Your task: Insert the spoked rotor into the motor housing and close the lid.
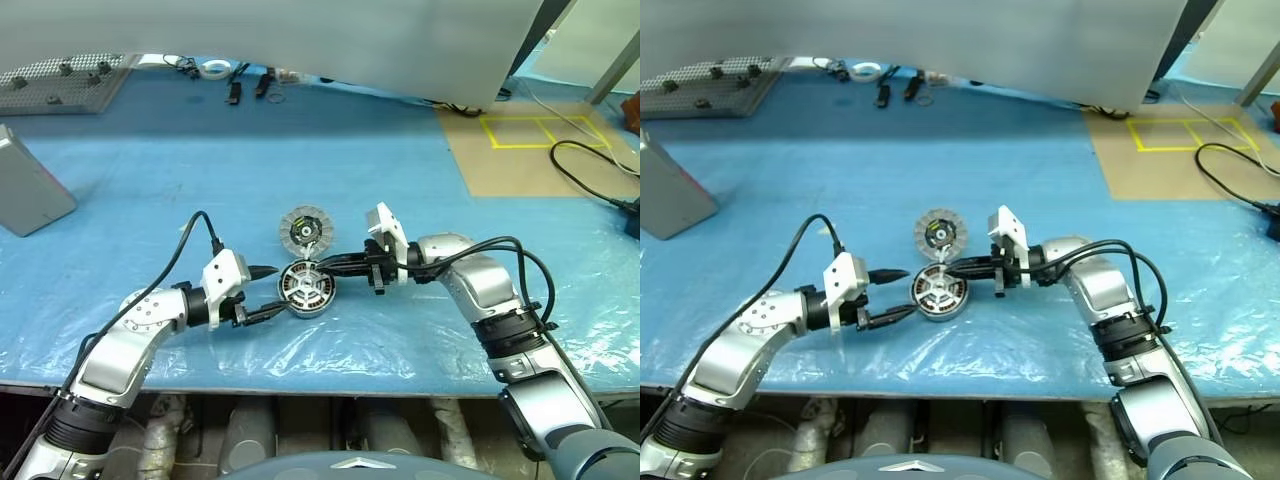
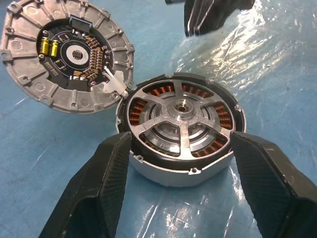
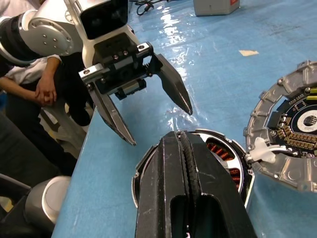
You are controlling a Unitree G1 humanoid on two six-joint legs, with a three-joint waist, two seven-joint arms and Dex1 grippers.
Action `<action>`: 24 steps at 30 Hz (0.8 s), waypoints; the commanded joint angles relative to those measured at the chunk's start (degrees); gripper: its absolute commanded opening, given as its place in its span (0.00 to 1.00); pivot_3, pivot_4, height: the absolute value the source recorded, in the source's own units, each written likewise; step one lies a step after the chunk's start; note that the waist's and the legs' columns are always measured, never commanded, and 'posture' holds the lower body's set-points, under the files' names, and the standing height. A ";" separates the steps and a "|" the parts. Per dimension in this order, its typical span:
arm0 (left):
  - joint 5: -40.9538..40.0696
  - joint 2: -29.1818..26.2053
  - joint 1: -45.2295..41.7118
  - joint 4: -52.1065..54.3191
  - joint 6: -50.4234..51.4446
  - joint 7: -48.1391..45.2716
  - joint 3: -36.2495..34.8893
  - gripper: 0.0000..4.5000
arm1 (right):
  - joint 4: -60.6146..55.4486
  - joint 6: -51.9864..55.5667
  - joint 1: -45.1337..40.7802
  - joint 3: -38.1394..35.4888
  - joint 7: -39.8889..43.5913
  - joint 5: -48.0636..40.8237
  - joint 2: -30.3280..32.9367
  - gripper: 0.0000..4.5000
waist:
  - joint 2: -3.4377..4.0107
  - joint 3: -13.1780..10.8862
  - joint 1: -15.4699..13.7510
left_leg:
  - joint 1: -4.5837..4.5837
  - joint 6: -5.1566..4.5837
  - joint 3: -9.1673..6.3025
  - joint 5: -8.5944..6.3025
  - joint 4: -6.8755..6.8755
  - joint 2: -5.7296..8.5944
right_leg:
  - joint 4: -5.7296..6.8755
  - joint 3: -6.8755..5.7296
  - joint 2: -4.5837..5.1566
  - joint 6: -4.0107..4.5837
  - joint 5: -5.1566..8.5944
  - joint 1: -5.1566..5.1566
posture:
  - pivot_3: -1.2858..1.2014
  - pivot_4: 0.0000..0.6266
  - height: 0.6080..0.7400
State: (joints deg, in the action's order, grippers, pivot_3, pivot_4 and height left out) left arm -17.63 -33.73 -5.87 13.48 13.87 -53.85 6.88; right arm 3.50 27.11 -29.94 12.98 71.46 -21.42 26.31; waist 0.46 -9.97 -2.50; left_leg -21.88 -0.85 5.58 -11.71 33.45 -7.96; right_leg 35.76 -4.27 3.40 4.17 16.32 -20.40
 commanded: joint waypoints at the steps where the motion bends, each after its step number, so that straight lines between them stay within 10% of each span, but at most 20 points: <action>1: 0.31 0.23 -0.90 -0.48 -2.23 -1.10 0.48 0.74 | -2.86 0.68 1.00 -1.03 -1.22 -1.28 -0.02 0.00 | 0.00 0.00 0.00 | 0.00 0.00 0.00 0.00 0.00 0.00 | 0.00 0.00 0.00 0.00 0.00 0.00 | 0.52 0.24 1.00; 24: -1.03 1.26 -1.38 3.38 1.17 2.00 -0.94 0.74 | 2.50 -3.01 -0.03 -4.21 -6.83 0.96 -0.20 0.00 | 0.00 0.00 0.02 | -0.06 0.06 0.00 0.04 0.00 0.00 | -0.02 0.00 0.00 0.00 0.00 -0.03 | 0.52 0.24 1.00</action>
State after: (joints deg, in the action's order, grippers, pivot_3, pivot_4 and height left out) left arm -17.84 -32.27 -7.81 14.85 15.18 -52.15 7.00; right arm 6.43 25.27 -28.66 11.05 65.90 -20.22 25.92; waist 0.47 -9.97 -2.48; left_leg -21.95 -0.79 5.59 -11.67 33.45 -7.95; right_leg 35.75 -4.27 3.40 4.17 16.32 -20.44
